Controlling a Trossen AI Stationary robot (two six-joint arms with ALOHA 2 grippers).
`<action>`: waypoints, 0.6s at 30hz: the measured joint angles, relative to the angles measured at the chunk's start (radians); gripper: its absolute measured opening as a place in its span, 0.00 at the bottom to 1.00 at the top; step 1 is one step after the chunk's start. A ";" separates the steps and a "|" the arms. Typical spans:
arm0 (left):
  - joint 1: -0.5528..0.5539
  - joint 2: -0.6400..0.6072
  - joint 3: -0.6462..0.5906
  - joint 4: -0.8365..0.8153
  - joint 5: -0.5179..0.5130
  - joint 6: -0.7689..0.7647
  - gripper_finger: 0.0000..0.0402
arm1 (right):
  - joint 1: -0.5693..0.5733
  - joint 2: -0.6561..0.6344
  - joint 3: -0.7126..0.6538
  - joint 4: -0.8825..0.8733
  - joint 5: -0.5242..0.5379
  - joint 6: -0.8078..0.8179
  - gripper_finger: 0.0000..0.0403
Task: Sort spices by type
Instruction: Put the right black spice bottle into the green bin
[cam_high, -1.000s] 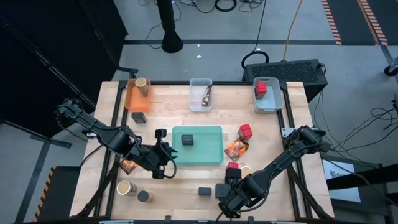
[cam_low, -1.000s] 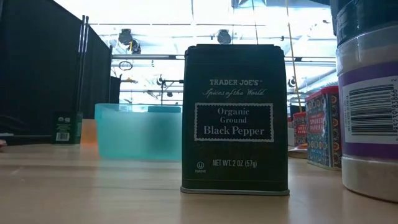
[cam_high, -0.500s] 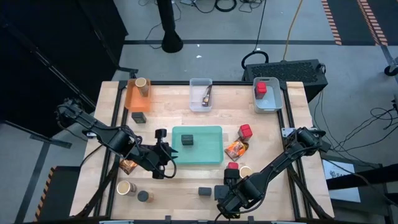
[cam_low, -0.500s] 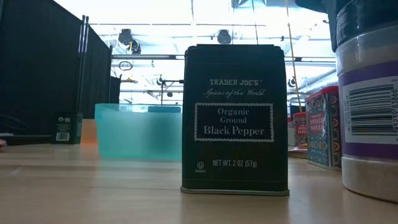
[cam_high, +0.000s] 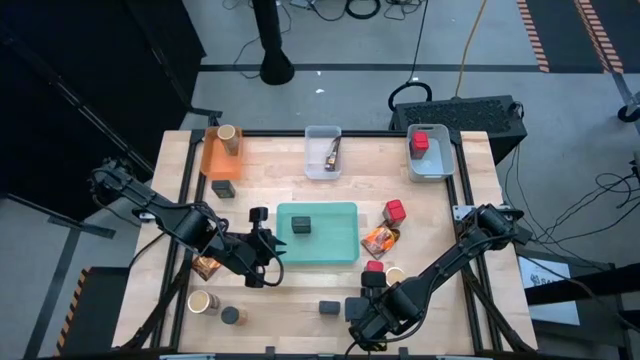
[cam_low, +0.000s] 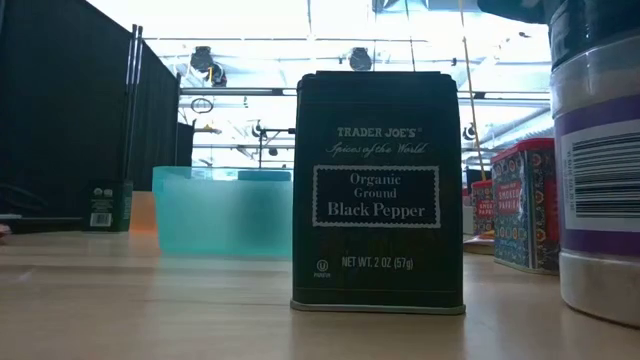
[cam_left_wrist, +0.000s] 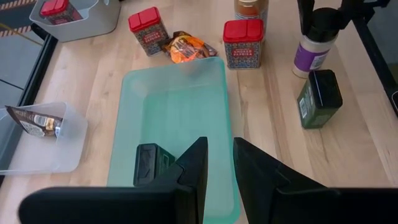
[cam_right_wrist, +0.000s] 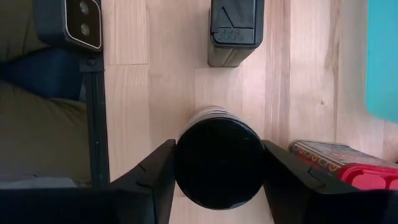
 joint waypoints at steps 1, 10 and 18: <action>0.000 0.000 0.000 0.000 0.000 0.000 0.20 | 0.000 0.000 0.000 0.000 0.000 0.002 0.43; 0.000 0.000 0.000 0.003 0.000 0.000 0.20 | -0.031 -0.053 0.029 -0.042 -0.095 0.055 0.43; 0.000 0.000 0.000 0.007 -0.001 0.000 0.20 | -0.109 -0.095 0.215 -0.294 -0.024 0.099 0.43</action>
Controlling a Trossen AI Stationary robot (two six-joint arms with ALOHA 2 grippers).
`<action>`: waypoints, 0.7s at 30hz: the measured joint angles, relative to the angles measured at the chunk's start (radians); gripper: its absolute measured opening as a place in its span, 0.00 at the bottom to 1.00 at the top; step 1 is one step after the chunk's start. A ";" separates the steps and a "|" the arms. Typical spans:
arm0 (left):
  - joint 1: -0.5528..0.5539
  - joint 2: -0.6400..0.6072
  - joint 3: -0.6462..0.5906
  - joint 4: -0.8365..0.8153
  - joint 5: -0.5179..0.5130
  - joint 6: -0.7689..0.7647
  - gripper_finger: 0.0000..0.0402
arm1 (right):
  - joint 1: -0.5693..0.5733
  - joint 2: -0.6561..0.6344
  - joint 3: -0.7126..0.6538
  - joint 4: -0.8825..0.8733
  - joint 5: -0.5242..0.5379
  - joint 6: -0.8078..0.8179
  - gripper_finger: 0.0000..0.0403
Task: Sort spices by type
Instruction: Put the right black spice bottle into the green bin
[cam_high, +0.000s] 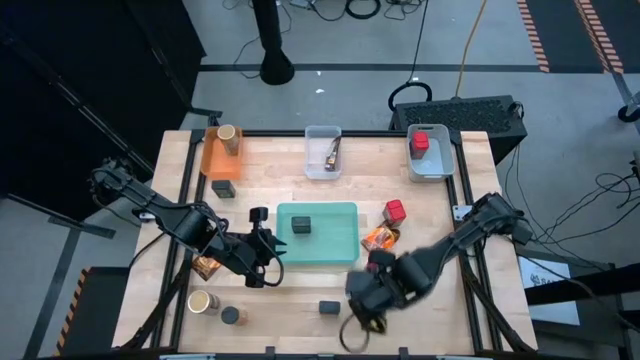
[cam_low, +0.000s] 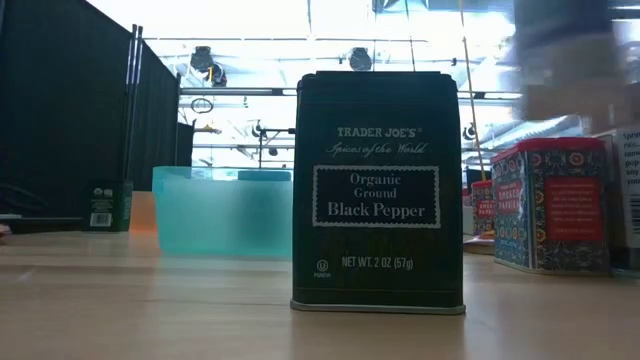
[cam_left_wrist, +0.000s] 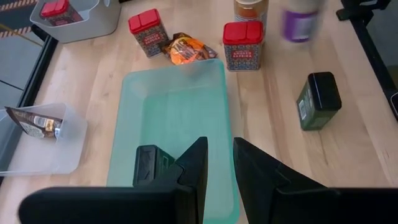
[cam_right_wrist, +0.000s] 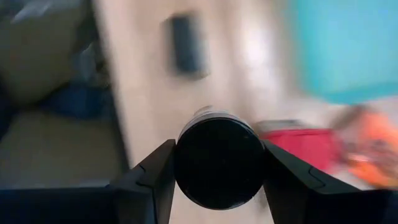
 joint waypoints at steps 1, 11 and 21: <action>0.000 0.000 0.000 0.000 -0.005 0.000 0.20 | -0.021 -0.001 0.027 -0.047 0.028 0.022 0.43; 0.000 -0.007 0.000 -0.022 -0.103 0.001 0.20 | -0.287 0.000 0.063 -0.081 0.080 -0.048 0.43; -0.012 -0.075 0.000 -0.124 -0.181 -0.046 0.20 | -0.448 0.001 -0.052 0.060 0.041 -0.269 0.43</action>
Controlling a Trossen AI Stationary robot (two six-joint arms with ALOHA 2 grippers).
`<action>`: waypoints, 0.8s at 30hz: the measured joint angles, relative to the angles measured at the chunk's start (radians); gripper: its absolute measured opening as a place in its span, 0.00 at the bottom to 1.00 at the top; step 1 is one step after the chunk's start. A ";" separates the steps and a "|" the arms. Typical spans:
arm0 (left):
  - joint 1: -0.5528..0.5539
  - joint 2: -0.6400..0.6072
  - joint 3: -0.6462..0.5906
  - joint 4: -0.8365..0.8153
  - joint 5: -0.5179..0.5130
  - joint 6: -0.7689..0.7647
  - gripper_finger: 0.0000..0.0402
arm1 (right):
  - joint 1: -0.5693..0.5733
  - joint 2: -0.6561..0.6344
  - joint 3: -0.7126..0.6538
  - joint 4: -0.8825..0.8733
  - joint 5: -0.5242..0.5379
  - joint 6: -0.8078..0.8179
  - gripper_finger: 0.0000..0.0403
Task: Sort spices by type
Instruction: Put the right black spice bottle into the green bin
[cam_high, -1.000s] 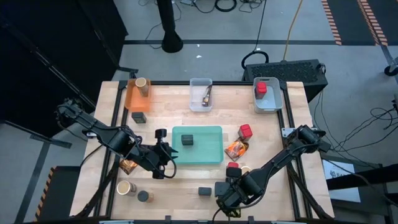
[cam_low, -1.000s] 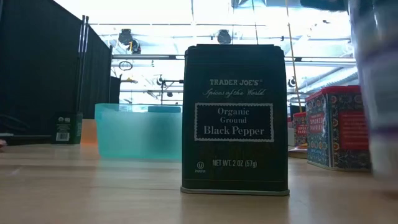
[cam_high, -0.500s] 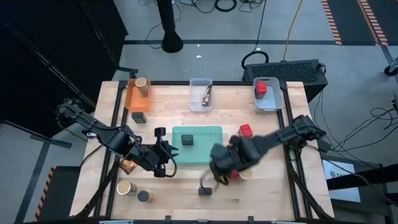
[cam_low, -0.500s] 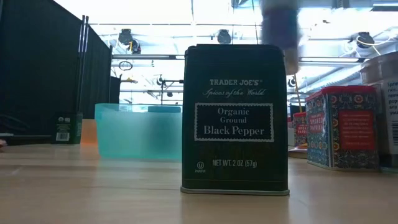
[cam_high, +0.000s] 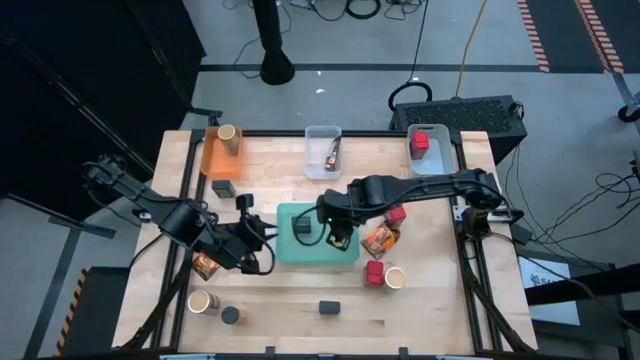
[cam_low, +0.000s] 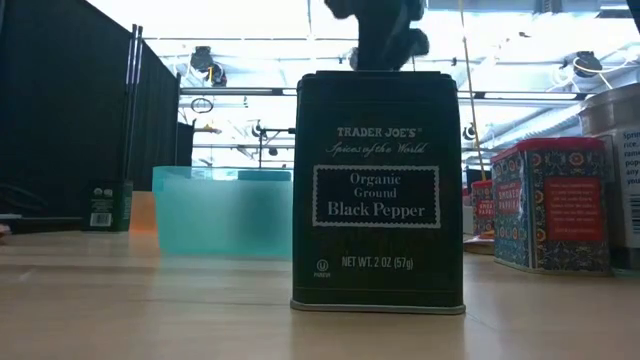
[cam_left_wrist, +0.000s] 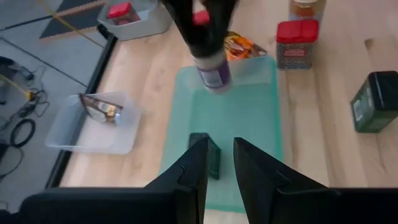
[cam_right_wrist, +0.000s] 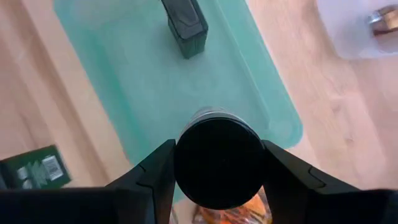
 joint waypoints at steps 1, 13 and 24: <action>-0.003 -0.008 0.000 -0.004 -0.017 -0.006 0.20 | -0.006 0.000 -0.021 0.028 -0.002 0.000 0.43; -0.021 -0.034 0.000 -0.023 -0.072 -0.006 0.20 | -0.011 0.000 -0.203 0.168 -0.012 -0.008 0.43; -0.021 -0.034 0.000 -0.039 -0.079 -0.007 0.20 | -0.032 0.000 -0.283 0.242 0.014 -0.051 0.43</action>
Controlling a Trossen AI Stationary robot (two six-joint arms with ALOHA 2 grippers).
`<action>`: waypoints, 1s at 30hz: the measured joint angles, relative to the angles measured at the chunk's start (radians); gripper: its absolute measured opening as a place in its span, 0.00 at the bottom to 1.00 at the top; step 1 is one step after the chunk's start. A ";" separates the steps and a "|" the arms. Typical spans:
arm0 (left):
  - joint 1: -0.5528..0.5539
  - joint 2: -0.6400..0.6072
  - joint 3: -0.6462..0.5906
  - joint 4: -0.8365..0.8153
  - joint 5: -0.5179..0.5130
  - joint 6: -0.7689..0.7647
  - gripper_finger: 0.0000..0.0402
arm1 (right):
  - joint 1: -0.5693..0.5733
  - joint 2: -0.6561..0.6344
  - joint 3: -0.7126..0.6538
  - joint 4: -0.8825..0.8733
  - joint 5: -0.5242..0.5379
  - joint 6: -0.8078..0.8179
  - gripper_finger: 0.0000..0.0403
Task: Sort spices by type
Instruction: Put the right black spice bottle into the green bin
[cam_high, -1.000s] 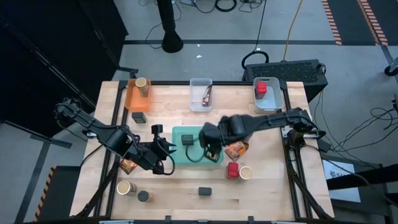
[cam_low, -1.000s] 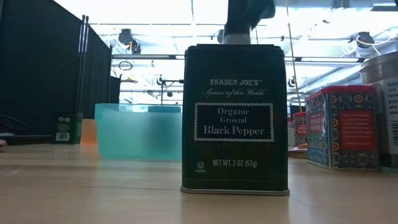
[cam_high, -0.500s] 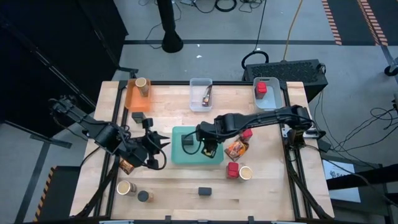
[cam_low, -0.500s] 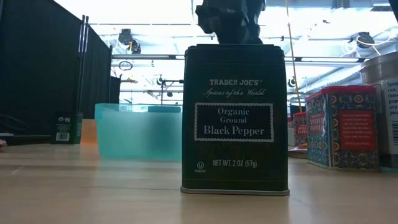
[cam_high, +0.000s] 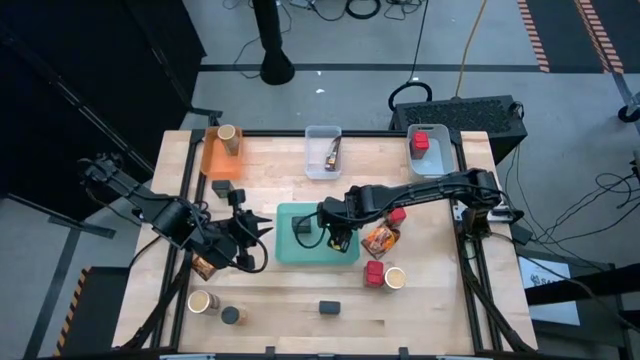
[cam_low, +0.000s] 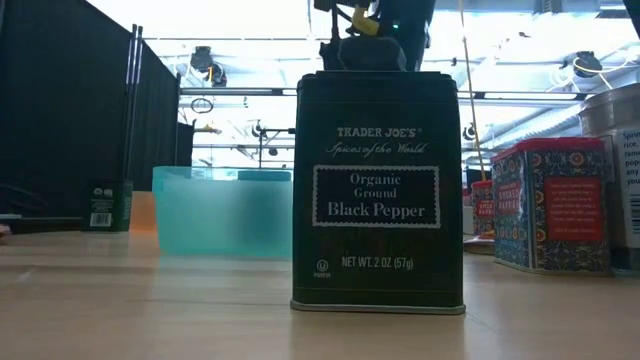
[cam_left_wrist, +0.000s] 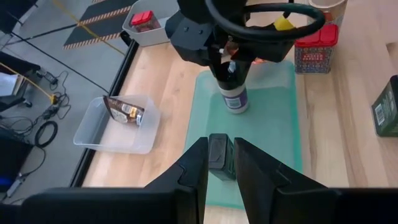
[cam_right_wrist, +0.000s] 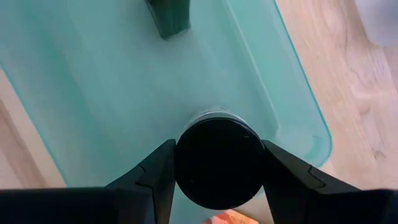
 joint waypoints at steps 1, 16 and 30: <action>0.000 0.000 0.000 0.000 0.000 0.000 0.20 | -0.004 0.000 -0.003 0.002 0.000 -0.006 0.43; 0.000 0.000 0.000 -0.011 0.000 0.001 0.20 | -0.026 -0.002 -0.013 -0.042 0.017 -0.172 0.46; 0.000 0.000 0.000 -0.027 -0.061 -0.002 0.20 | -0.042 -0.001 -0.015 -0.047 0.024 -0.180 0.53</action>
